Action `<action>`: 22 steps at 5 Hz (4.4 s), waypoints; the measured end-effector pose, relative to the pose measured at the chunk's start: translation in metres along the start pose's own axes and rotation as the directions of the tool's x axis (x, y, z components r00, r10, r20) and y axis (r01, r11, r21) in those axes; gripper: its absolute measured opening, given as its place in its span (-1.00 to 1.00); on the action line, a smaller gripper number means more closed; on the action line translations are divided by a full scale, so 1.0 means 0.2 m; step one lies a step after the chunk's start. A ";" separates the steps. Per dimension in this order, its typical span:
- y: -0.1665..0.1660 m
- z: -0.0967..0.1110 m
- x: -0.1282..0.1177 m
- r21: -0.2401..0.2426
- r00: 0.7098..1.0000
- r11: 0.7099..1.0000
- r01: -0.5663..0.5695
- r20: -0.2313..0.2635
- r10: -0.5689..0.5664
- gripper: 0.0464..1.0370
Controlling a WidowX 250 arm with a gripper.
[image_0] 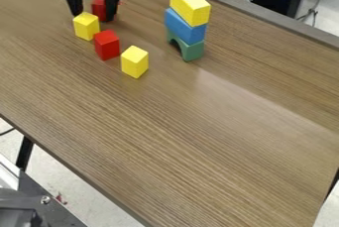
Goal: Put the red cube on the top of the yellow rectangle
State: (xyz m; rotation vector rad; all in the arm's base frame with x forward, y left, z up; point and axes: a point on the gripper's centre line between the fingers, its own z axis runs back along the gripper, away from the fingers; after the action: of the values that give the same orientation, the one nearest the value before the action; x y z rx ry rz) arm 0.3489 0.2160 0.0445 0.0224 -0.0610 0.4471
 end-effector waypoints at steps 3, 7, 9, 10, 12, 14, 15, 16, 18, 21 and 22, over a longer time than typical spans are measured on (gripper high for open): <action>-0.04 -0.09 0.05 0.008 0.994 0.995 0.102 -0.042 -0.101 0.93; -0.02 -0.11 0.13 -0.001 0.995 0.995 0.095 0.000 -0.095 0.12; -0.11 -0.06 0.08 -0.063 0.995 0.993 0.097 -0.029 -0.099 0.12; -0.20 0.07 0.10 -0.097 0.996 0.991 0.094 0.000 -0.094 0.12; -0.35 0.19 0.14 -0.112 0.998 0.992 0.065 0.027 -0.062 0.12; -0.46 0.21 0.12 -0.108 1.000 0.994 0.018 0.010 -0.017 0.12; -0.47 0.32 0.14 -0.123 0.998 0.992 0.002 0.068 0.006 0.12; -0.47 0.36 0.14 -0.129 0.995 0.992 -0.007 0.094 0.020 0.12; -0.52 0.48 0.10 -0.149 0.990 0.989 -0.020 0.135 0.041 0.12; -0.74 0.59 -0.01 -0.137 0.973 0.964 -0.227 0.016 0.231 0.12; -0.79 0.63 -0.02 -0.182 0.934 0.917 -0.355 -0.033 0.355 0.12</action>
State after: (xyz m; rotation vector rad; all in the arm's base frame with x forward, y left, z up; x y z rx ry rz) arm 0.4073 0.0686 0.1686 -0.1758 -0.1079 0.8043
